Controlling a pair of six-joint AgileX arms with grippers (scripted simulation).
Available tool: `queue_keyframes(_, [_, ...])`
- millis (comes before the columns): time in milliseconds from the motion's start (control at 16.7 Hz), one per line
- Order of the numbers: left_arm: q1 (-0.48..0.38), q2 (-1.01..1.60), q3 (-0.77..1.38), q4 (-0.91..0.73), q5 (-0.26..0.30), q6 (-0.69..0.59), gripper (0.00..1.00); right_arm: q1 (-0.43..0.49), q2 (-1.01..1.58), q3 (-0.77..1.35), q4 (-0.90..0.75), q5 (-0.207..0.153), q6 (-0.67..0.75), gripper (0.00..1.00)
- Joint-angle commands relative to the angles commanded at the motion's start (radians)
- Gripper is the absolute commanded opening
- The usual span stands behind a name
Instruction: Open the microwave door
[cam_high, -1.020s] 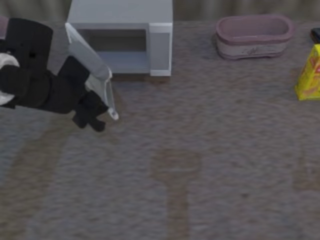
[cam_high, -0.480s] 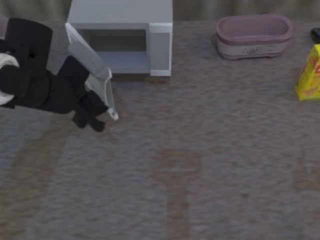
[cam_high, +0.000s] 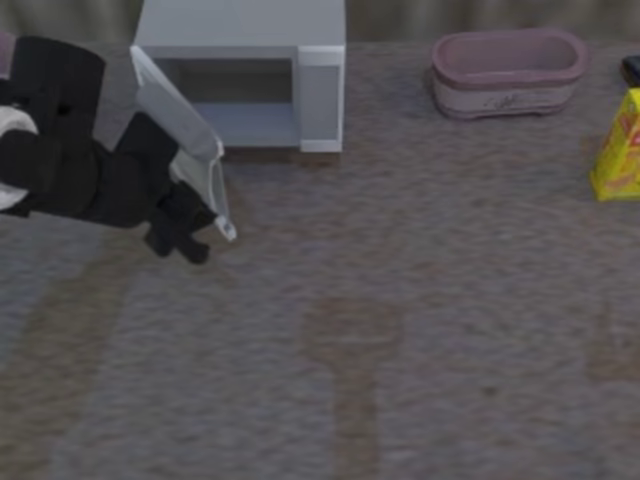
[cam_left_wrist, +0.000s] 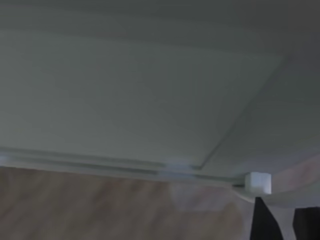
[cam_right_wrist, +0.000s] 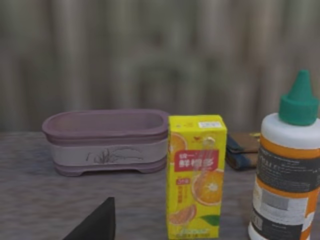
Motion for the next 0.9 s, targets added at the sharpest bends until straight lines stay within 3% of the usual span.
queue_keyframes(300, [0.033,0.0,0.013,-0.031,0.035,0.071,0.0,0.0,0.0,0.0,0.0,0.0,0.0,1.0])
queue_keyframes(900, [0.036,0.001,0.012,-0.035,0.038,0.076,0.0,0.0,0.0,0.0,0.0,0.0,0.0,1.0])
